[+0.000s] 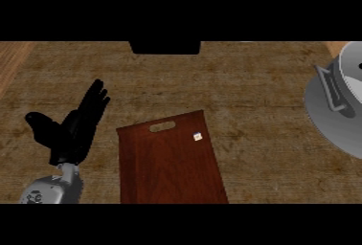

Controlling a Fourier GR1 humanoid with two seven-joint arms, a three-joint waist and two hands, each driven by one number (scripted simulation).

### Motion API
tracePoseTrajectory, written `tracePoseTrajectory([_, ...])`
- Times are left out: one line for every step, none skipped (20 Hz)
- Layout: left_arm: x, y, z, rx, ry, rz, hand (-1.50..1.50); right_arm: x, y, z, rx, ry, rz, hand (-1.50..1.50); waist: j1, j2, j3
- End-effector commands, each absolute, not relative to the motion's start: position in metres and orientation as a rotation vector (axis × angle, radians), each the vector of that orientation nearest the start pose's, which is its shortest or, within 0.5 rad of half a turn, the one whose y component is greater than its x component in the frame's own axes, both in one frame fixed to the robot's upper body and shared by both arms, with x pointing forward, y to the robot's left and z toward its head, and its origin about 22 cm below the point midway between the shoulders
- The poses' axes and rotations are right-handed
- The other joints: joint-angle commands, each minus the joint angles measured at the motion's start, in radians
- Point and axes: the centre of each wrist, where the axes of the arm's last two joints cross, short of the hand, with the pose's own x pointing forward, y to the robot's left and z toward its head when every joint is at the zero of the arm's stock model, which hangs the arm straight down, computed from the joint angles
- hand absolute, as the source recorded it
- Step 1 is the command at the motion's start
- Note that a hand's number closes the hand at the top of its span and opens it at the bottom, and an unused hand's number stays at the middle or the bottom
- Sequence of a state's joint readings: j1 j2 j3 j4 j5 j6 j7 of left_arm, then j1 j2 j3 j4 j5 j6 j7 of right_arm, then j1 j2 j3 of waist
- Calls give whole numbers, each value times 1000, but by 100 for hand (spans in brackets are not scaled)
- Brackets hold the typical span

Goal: Pick the croissant from the tray and place it in the pot

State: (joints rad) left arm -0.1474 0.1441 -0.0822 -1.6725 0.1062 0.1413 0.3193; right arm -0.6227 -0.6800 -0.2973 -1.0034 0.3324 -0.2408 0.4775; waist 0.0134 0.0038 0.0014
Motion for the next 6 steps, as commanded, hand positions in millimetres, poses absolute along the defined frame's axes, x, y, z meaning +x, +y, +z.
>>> tracePoseTrajectory([274, 235, 69, 19, -1479, -26, 0, 343, -454, 182, -1156, -1357, -322, -150, -11, 0, 1])
tracePoseTrajectory([266, 234, 51, 16, -1463, -9, 0, 342, -452, 186, -1152, -1383, -367, -150, -13, -2, -1])
tracePoseTrajectory([261, 239, 67, -1, -1487, 0, 0, 331, -465, 181, -1173, -1378, -387, -150, -12, -5, 0])
tracePoseTrajectory([276, 220, 69, 13, -1473, -9, 0, 332, -466, 193, -1166, -1395, -431, -150, -19, -3, 0])
tracePoseTrajectory([279, 243, 79, 18, -1491, -6, 0, 338, -452, 170, -1170, -1394, -454, -150, -13, -3, -1])
tracePoseTrajectory([267, 221, 71, 28, -1496, -3, 0, 316, -486, 199, -1192, -1394, -505, -150, -20, -6, 0])
